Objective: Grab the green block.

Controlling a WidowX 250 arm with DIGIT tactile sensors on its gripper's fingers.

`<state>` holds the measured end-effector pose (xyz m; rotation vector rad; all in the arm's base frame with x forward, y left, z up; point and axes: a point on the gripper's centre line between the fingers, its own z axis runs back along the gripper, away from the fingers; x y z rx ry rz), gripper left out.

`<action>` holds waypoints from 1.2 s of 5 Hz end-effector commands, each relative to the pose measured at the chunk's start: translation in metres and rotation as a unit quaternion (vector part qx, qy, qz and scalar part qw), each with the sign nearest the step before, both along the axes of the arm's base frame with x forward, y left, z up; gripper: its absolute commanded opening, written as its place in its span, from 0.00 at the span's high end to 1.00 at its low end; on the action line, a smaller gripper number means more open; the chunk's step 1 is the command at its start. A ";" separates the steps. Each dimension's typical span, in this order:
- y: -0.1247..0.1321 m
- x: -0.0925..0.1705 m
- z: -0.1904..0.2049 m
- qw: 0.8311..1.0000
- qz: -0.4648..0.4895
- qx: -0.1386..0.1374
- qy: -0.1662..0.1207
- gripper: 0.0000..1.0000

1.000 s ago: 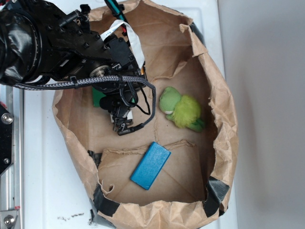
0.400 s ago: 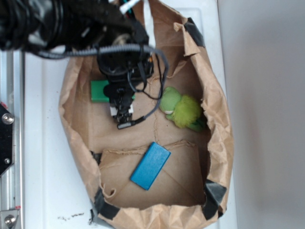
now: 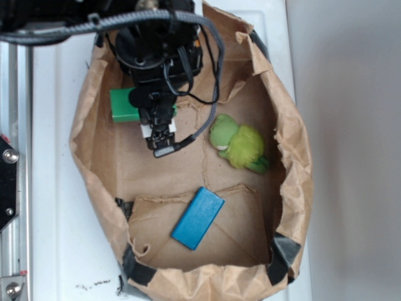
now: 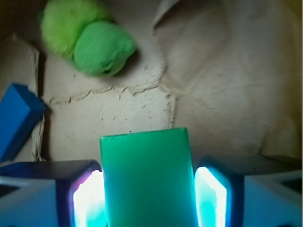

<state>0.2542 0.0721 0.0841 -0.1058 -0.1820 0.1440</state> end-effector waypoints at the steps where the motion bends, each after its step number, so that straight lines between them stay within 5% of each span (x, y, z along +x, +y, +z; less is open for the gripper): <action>1: -0.032 0.025 0.053 0.998 -0.008 0.040 -0.048 1.00; 4: -0.031 0.025 0.099 0.998 -0.033 0.030 -0.039 1.00; 6: -0.039 0.018 0.089 0.996 -0.031 0.057 -0.057 1.00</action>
